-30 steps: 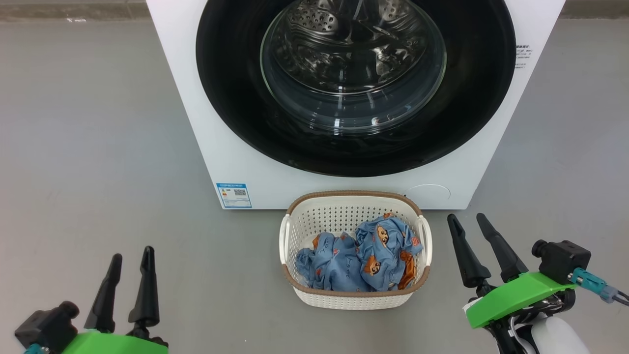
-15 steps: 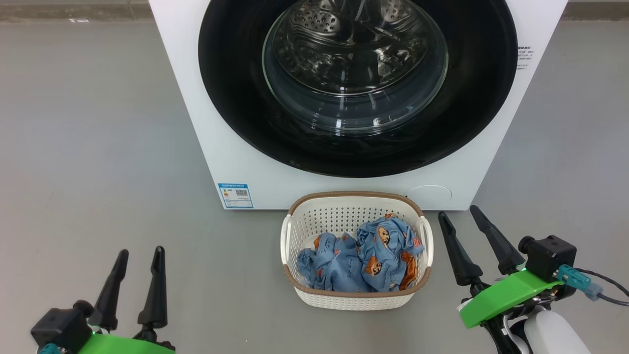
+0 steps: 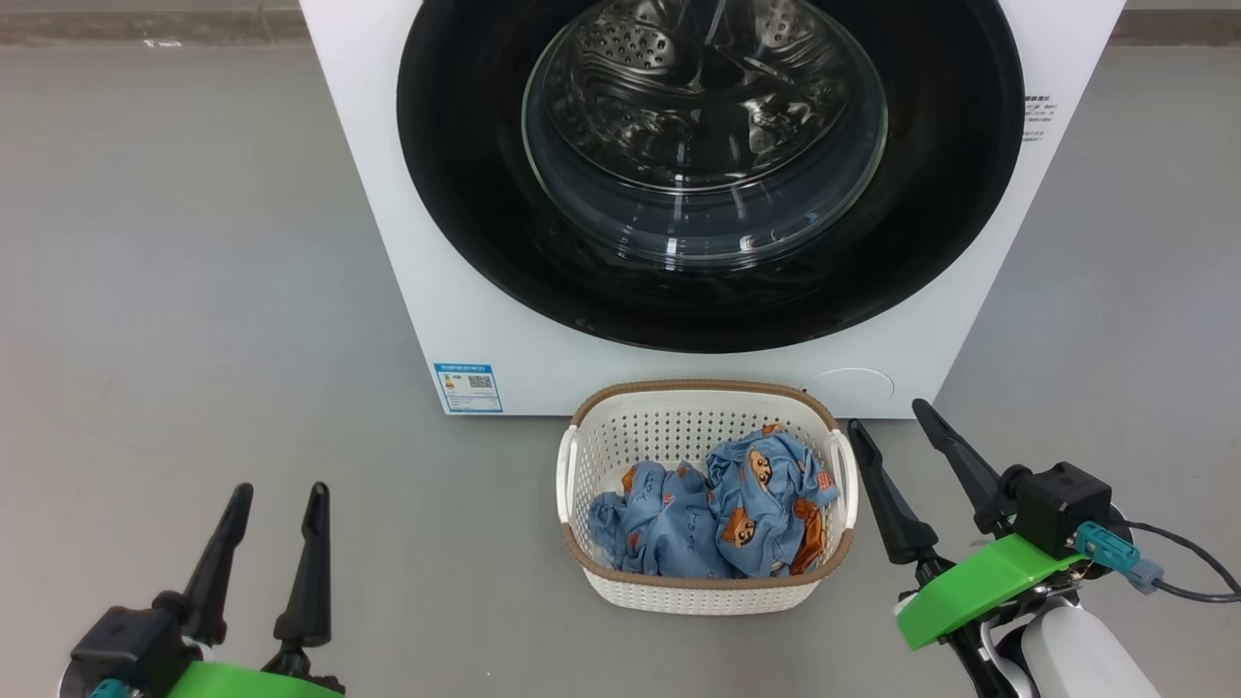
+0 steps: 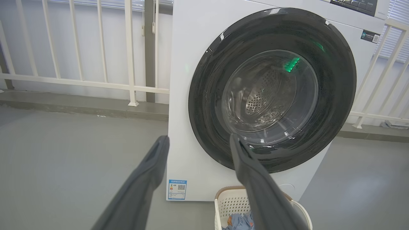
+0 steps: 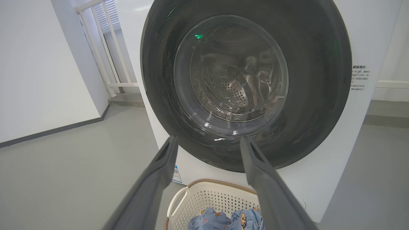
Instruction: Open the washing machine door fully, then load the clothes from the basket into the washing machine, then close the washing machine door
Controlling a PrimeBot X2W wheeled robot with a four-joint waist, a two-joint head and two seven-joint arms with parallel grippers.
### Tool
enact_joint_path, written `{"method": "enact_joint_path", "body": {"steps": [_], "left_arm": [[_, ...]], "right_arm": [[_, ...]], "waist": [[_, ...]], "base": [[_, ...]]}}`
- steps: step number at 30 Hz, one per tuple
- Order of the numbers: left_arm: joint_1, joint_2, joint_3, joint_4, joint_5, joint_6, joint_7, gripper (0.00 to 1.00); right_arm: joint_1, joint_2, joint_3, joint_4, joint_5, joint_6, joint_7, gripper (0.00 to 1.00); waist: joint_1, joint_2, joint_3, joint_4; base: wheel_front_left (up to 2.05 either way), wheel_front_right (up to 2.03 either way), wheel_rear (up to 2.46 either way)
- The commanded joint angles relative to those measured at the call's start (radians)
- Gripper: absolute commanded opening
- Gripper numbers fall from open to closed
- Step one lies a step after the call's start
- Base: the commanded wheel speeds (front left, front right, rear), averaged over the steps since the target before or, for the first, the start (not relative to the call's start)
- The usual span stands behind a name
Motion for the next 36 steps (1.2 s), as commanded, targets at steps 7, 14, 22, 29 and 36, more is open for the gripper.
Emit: {"method": "enact_joint_path", "body": {"steps": [7,14,22,29,36], "left_arm": [[-0.034,0.024,0.034,-0.029,0.006,-0.003,-0.009,1.00],[-0.036,0.024,0.037,-0.032,0.005,-0.003,-0.009,1.00],[-0.041,0.025,0.040,-0.036,0.004,-0.003,-0.009,1.00],[-0.043,0.026,0.042,-0.035,0.004,-0.003,-0.009,1.00],[-0.045,0.024,0.042,-0.034,0.005,-0.003,-0.009,1.00]], "right_arm": [[-0.035,-0.008,0.018,-0.021,-0.002,-0.001,-0.013,1.00],[-0.034,-0.006,0.016,-0.023,-0.003,-0.001,-0.013,1.00],[-0.039,-0.005,0.012,-0.025,-0.003,-0.001,-0.013,1.00],[-0.041,-0.006,0.012,-0.025,-0.003,-0.001,-0.013,1.00],[-0.042,-0.006,0.012,-0.024,-0.002,-0.001,-0.013,1.00]], "waist": [[-0.0001,0.0000,0.000,0.000],[-0.0001,0.0000,0.004,-0.001],[-0.0001,0.0000,0.010,-0.003],[-0.0001,0.0000,0.012,-0.004],[-0.0001,0.0000,0.013,-0.003]], "base": [[0.00,0.00,0.00],[0.00,0.00,0.00],[0.00,0.00,0.00],[0.00,0.00,0.00],[0.00,0.00,0.00]]}}
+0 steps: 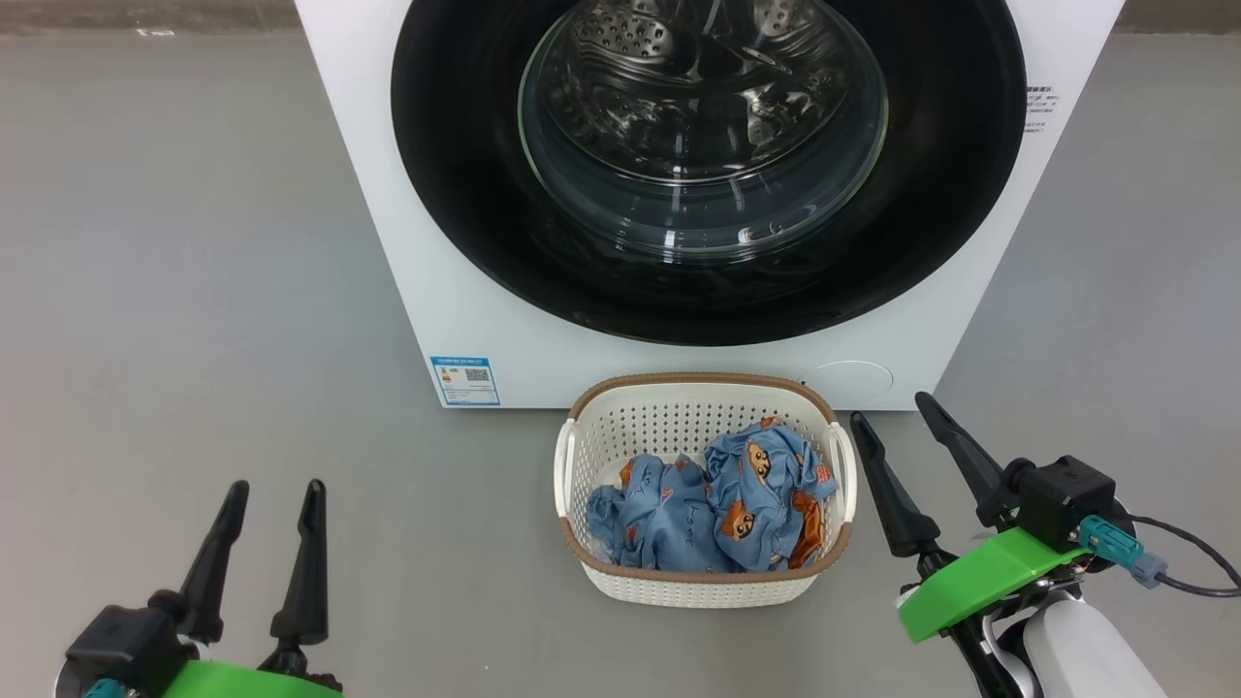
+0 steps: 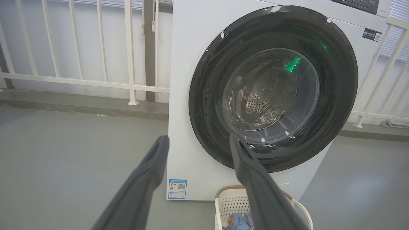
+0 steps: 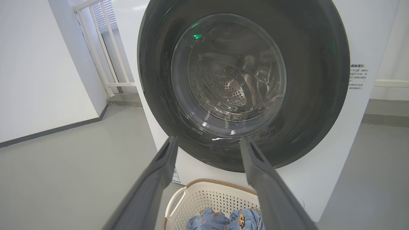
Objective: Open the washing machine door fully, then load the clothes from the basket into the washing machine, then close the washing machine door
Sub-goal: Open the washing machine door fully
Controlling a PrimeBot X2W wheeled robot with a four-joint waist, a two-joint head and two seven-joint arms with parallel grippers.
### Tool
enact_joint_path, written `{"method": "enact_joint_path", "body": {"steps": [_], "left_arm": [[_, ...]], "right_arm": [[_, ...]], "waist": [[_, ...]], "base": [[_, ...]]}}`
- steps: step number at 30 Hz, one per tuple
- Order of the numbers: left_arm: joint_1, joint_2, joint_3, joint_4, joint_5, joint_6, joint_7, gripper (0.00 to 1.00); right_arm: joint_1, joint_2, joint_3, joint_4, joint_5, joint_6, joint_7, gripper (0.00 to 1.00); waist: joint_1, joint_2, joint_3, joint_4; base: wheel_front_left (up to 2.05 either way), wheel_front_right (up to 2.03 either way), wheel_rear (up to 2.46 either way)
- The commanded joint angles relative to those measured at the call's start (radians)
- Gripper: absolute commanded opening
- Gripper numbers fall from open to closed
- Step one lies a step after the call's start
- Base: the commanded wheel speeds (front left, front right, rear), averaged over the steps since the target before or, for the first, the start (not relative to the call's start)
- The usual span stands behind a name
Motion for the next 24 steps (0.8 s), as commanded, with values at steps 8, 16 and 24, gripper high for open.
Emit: {"method": "enact_joint_path", "body": {"steps": [8,16,24], "left_arm": [[-0.045,0.019,0.042,-0.019,0.006,-0.003,-0.009,1.00],[-0.048,0.017,0.046,-0.010,0.007,-0.003,-0.009,1.00],[-0.050,0.020,0.041,0.000,0.006,-0.003,-0.009,1.00]], "right_arm": [[-0.036,-0.003,0.017,-0.022,-0.001,-0.001,-0.013,1.00],[-0.037,-0.001,0.018,-0.021,-0.001,-0.001,-0.013,1.00],[-0.037,-0.001,0.014,-0.021,-0.003,-0.001,-0.013,1.00]], "waist": [[0.0000,-0.0001,-0.002,-0.002],[0.0000,-0.0001,-0.001,-0.002],[0.0000,-0.0001,0.000,0.000]], "base": [[0.00,0.00,0.00],[0.00,0.00,0.00],[0.03,0.03,-0.06]]}}
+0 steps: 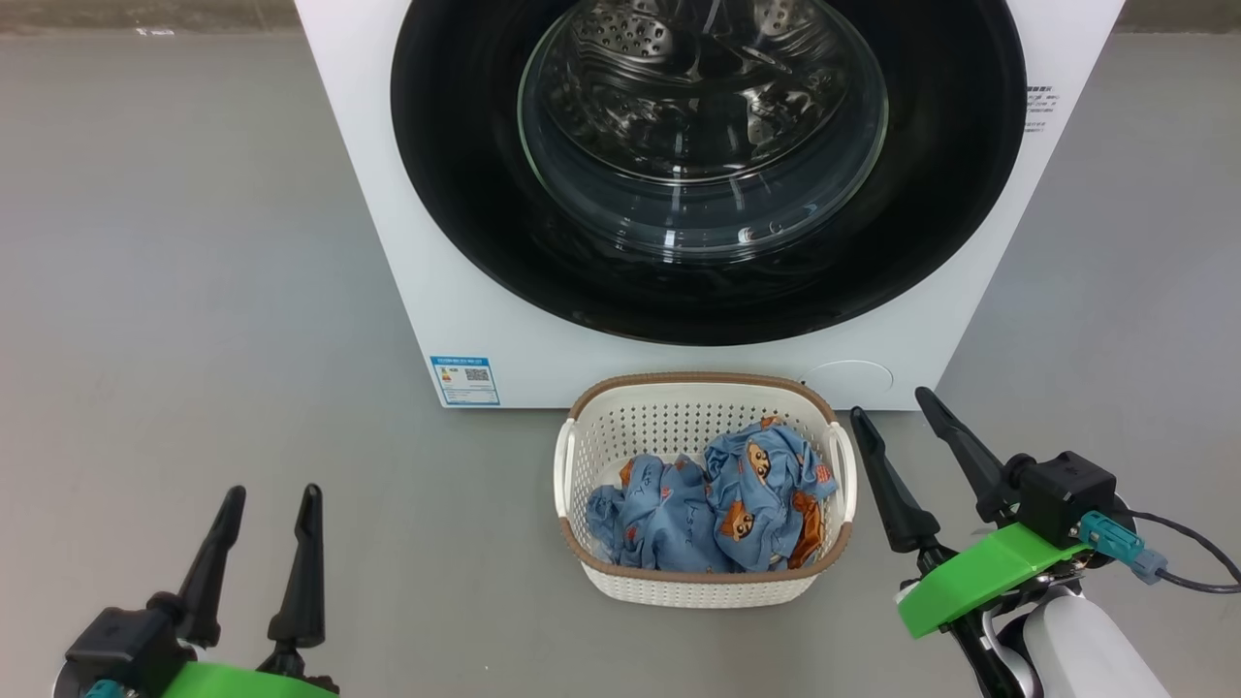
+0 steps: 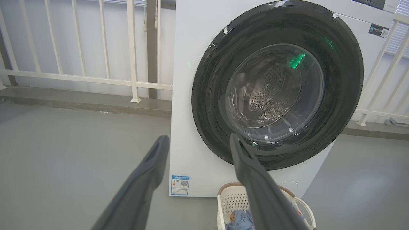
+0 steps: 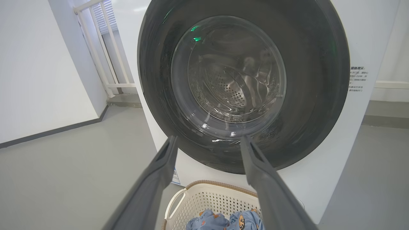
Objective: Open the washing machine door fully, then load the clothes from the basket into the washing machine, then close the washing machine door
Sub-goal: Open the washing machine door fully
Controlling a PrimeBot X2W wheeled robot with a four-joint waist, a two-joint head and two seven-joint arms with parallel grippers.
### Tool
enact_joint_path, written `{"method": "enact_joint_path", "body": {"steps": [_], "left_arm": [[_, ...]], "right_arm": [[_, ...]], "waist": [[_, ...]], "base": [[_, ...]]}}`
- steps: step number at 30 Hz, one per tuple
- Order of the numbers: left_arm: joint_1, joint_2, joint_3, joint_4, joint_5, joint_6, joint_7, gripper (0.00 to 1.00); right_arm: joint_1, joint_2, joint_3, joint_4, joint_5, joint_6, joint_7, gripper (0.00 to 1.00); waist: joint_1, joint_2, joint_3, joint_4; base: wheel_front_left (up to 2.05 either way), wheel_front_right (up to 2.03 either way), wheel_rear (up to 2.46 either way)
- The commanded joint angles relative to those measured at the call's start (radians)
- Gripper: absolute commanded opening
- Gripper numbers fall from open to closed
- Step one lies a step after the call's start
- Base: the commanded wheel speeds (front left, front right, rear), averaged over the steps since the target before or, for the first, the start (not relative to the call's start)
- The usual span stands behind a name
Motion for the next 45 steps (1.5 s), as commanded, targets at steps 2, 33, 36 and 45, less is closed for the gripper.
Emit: {"method": "enact_joint_path", "body": {"steps": [2,33,36,45], "left_arm": [[-0.050,0.021,0.034,-0.018,0.002,-0.003,-0.009,1.00],[-0.044,0.029,0.022,-0.024,-0.027,-0.003,-0.009,1.00],[-0.043,0.030,0.021,-0.022,-0.029,-0.003,-0.009,1.00],[-0.049,0.030,0.017,-0.018,-0.031,-0.003,-0.009,1.00]], "right_arm": [[-0.029,-0.001,0.016,-0.023,-0.003,-0.001,-0.013,1.00],[-0.024,0.004,0.015,-0.019,0.000,-0.001,-0.013,1.00],[-0.023,0.004,0.018,-0.017,0.002,-0.001,-0.013,1.00],[-0.024,0.003,0.017,-0.020,-0.001,-0.001,-0.013,1.00]], "waist": [[0.0000,0.0000,-0.001,0.000],[0.0000,0.0000,-0.010,-0.002],[0.0000,0.0000,-0.012,-0.002],[0.0000,0.0000,-0.007,0.000]], "base": [[0.27,0.27,-0.54],[0.80,0.80,-1.61],[0.03,0.03,-0.06],[0.00,0.00,0.00]]}}
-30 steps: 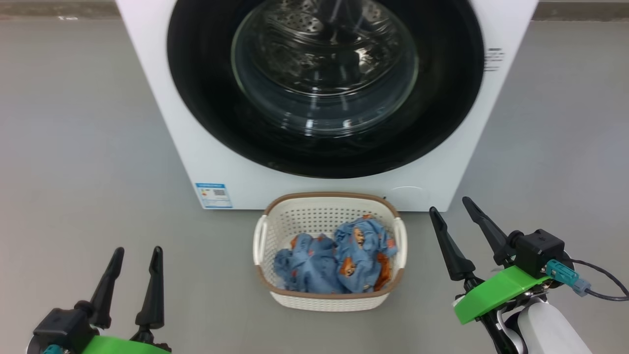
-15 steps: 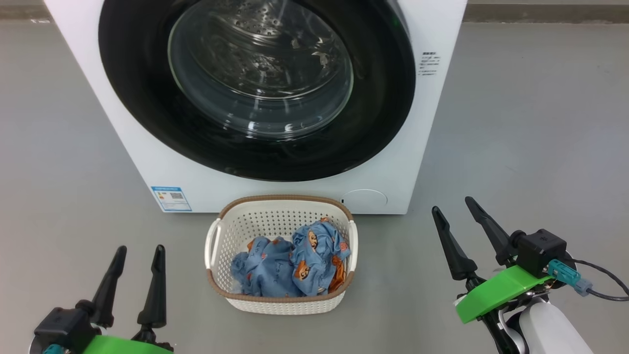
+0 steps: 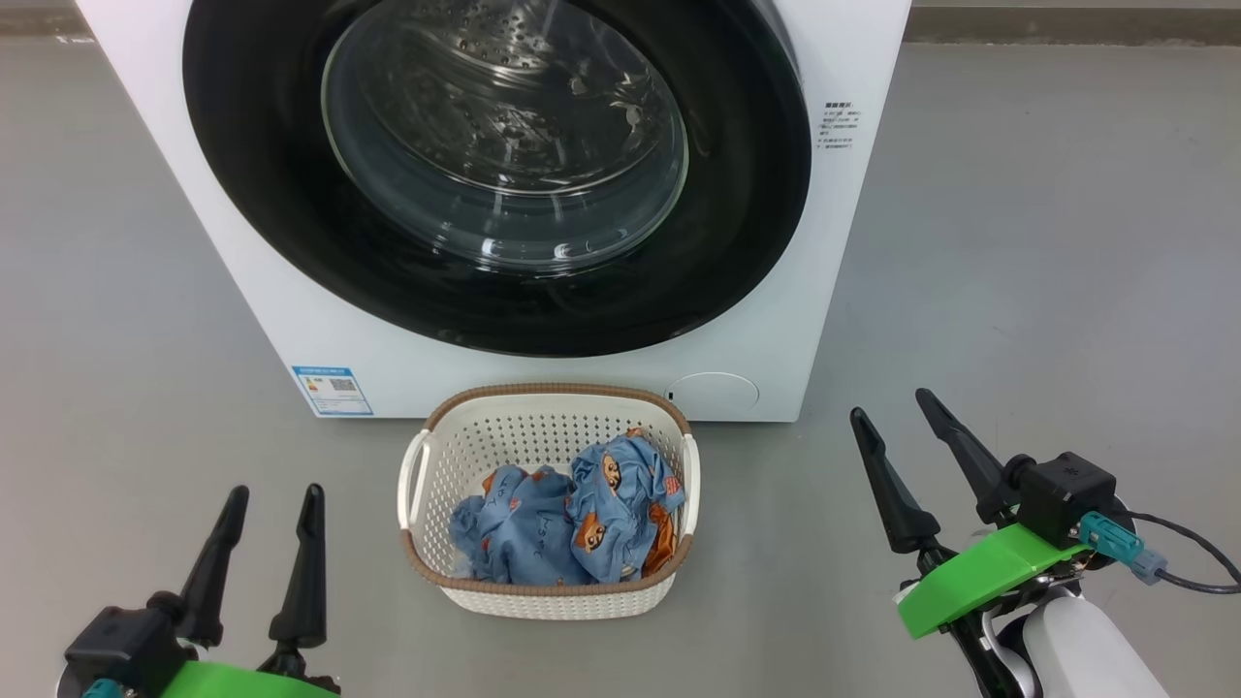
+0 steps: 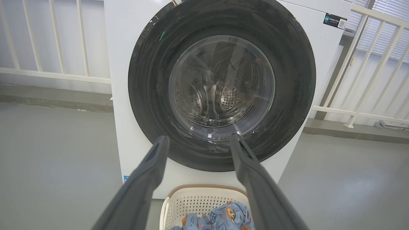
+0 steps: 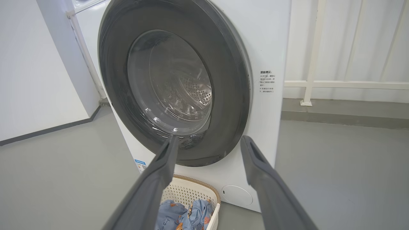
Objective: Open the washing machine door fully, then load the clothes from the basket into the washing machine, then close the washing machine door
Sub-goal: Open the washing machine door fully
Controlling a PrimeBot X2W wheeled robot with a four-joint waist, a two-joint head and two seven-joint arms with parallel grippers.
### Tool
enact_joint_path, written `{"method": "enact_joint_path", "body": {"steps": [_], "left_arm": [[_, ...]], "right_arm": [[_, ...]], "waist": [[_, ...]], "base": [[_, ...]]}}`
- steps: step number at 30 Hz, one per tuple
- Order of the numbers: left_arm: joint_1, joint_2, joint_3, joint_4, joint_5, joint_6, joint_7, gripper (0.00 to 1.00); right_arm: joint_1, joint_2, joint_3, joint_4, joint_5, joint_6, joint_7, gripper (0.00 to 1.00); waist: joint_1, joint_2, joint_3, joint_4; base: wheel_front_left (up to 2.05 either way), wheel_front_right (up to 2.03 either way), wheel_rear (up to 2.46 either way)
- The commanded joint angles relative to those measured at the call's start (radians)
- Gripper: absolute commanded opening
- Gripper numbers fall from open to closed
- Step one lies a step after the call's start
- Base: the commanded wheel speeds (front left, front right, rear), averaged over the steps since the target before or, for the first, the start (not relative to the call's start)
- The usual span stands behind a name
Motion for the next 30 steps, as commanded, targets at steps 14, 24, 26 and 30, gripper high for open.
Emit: {"method": "enact_joint_path", "body": {"steps": [14,24,26,30], "left_arm": [[-0.050,0.023,0.025,-0.019,0.000,-0.003,-0.009,1.00],[-0.049,0.013,0.029,-0.017,-0.005,-0.003,-0.009,1.00],[-0.050,0.014,0.030,-0.011,0.001,-0.003,-0.009,1.00],[-0.057,0.009,0.036,-0.007,0.008,-0.003,-0.009,1.00]], "right_arm": [[-0.026,-0.003,0.015,-0.014,0.005,-0.001,-0.013,1.00],[-0.034,-0.005,0.009,-0.011,0.001,-0.001,-0.013,1.00],[-0.036,-0.005,0.008,-0.010,0.003,-0.001,-0.013,1.00],[-0.044,-0.007,0.001,-0.016,0.005,-0.001,-0.013,1.00]], "waist": [[0.0000,0.0000,0.000,0.008],[0.0000,0.0000,0.005,0.013],[0.0000,0.0000,0.009,0.013],[0.0000,0.0000,0.021,0.014]], "base": [[0.00,0.00,0.00],[0.00,0.00,0.00],[0.00,0.00,0.00],[0.00,0.00,0.00]]}}
